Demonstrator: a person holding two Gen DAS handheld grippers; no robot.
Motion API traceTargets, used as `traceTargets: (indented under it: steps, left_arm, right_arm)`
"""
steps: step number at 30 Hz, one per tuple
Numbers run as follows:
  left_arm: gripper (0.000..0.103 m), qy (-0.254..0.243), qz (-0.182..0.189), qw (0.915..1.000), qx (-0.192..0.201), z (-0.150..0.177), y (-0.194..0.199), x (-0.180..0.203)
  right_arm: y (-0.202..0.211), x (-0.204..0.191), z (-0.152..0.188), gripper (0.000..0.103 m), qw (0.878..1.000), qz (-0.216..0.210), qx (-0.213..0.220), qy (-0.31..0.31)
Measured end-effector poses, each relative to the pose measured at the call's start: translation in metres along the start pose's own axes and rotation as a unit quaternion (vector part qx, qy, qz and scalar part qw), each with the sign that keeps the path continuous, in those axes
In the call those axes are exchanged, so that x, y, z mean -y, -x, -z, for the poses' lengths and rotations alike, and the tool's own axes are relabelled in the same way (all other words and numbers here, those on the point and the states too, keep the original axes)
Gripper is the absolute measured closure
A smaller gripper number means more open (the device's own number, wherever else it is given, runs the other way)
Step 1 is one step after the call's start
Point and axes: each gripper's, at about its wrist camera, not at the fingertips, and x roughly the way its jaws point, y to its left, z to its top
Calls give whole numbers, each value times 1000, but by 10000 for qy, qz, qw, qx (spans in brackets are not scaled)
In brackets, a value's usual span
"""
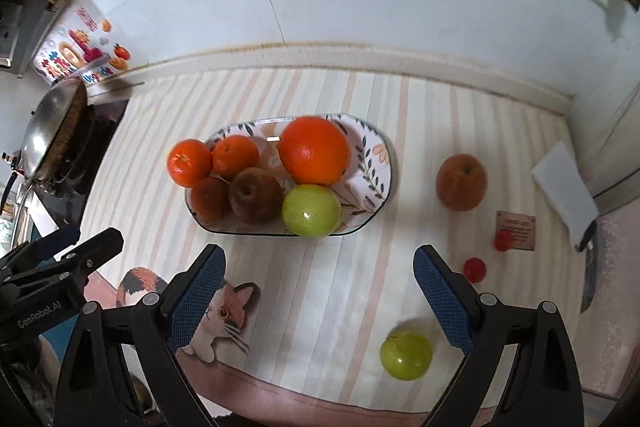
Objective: Organize fruits
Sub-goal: 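Move both open tools toward the loose green apple and red apple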
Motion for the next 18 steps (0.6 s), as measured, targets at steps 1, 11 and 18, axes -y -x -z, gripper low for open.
traceTargets:
  steps: [1, 11, 18]
  left_arm:
    - [18, -12, 11, 10000, 82, 2, 8, 1]
    - [18, -187, 140, 9974, 687, 26, 75, 6]
    - [18, -210, 159, 9970, 729, 41, 87, 7]
  right_arm:
    - [8, -1, 2, 6, 10000, 5, 70, 14]
    - [90, -16, 25, 6, 9972, 71, 718, 200]
    - [115, -23, 38, 6, 9959, 19, 885, 184]
